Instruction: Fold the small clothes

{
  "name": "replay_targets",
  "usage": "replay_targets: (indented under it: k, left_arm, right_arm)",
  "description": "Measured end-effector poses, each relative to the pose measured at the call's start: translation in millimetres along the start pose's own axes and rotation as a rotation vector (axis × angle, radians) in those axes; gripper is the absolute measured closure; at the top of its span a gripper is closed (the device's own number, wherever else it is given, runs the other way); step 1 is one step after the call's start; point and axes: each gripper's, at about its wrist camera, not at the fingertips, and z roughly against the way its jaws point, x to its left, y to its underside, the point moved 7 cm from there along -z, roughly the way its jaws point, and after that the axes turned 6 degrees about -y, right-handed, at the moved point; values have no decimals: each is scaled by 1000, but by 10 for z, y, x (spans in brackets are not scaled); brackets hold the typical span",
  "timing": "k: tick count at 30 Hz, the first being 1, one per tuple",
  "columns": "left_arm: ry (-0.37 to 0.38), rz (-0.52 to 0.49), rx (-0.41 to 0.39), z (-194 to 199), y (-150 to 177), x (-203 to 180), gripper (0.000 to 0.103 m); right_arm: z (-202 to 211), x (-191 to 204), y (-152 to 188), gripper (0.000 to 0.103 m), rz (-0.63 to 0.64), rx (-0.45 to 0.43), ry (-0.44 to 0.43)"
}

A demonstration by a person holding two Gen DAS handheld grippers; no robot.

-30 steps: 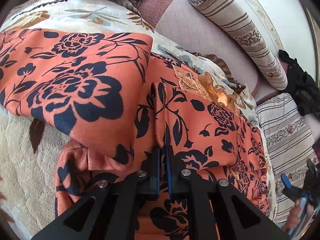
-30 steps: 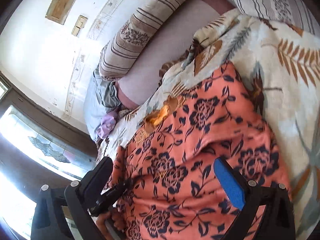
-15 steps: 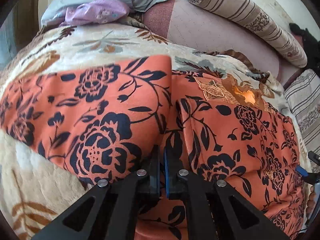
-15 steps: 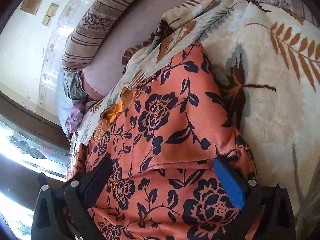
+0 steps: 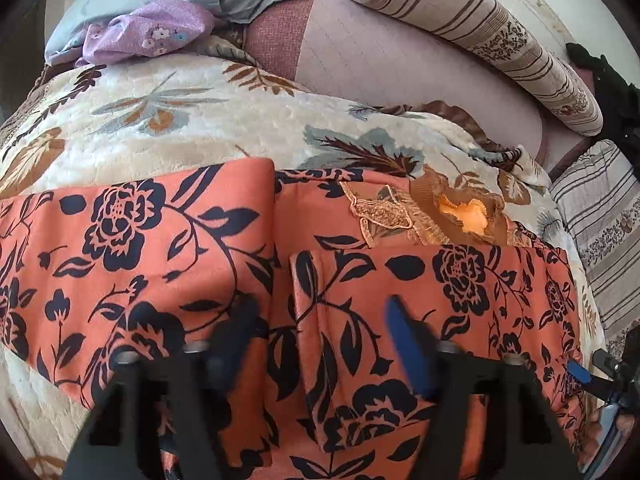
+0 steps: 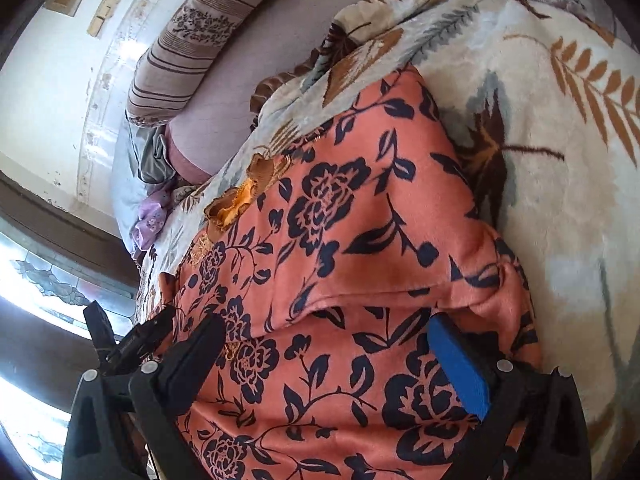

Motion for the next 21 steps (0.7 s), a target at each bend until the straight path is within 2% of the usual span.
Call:
replay_targets:
  k: [1, 2, 3, 8, 9, 12, 13, 16, 17, 18, 20, 21]
  left_arm:
    - [23, 13, 35, -17, -21, -6, 96]
    - [29, 22, 37, -12, -50, -4, 101]
    - [3, 1, 12, 22, -87, -7, 101]
    - [-133, -121, -187, 362, -200, -142, 101]
    - [-181, -145, -178, 272, -197, -126, 101]
    - [-244, -130, 41, -243, 16, 56, 97]
    - [-248, -114, -4, -176, 16, 82, 96]
    - [-288, -95, -43, 84, 1, 34, 87]
    - [-281, -93, -86, 222, -13, -18, 77]
    - [-277, -98, -140, 352, -7, -93, 54]
    - [-263, -149, -248, 536, 40, -296, 28]
    - [-265, -203, -287, 549, 86, -407, 26]
  right_arm:
    - [1, 16, 5, 1, 10, 6, 2]
    - [-1, 22, -2, 1, 10, 10, 3]
    - [-6, 22, -7, 1, 8, 12, -1]
    - [-8, 35, 10, 1, 33, 25, -8]
    - [-12, 35, 11, 1, 37, 27, -6]
    - [-24, 25, 1, 1, 39, 32, 1]
    - [-19, 24, -6, 1, 36, 31, -3]
    - [51, 9, -39, 1, -5, 21, -33]
    - [99, 4, -59, 1, -24, 8, -50]
    - [153, 18, -81, 1, -37, -10, -77]
    - [260, 67, -128, 1, -51, -48, -127]
    - [305, 89, -158, 1, -46, -70, -136]
